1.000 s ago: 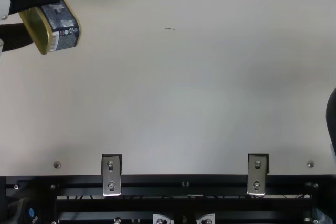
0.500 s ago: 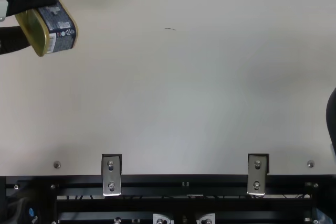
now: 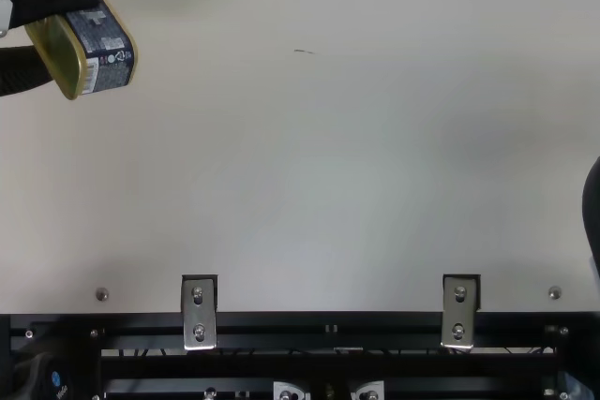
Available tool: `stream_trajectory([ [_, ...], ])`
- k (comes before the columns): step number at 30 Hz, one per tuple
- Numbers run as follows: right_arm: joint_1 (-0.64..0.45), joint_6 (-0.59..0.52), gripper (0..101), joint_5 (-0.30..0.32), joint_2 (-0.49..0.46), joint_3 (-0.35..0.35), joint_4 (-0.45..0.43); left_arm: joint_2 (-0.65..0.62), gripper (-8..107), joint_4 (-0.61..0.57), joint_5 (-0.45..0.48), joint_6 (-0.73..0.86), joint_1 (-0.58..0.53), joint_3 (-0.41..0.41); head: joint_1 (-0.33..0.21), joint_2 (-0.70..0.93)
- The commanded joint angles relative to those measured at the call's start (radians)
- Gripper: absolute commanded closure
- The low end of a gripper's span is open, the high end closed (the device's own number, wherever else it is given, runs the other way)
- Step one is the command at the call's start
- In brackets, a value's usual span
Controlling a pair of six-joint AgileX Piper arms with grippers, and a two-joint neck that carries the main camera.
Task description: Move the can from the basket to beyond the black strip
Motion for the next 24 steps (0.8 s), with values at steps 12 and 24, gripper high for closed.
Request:
stream_trajectory([
  [12, 0.0, 0.0, 0, 0.0, 0.0, 0.0, 0.0, -0.01, 89, 0.014, -0.023, 0.014, -0.012, -0.001, -0.038, -0.009],
  [24, 0.0, 0.0, 0, 0.0, 0.0, 0.0, 0.0, -0.022, 89, 0.029, -0.048, 0.025, -0.028, 0.0, -0.021, -0.15],
])
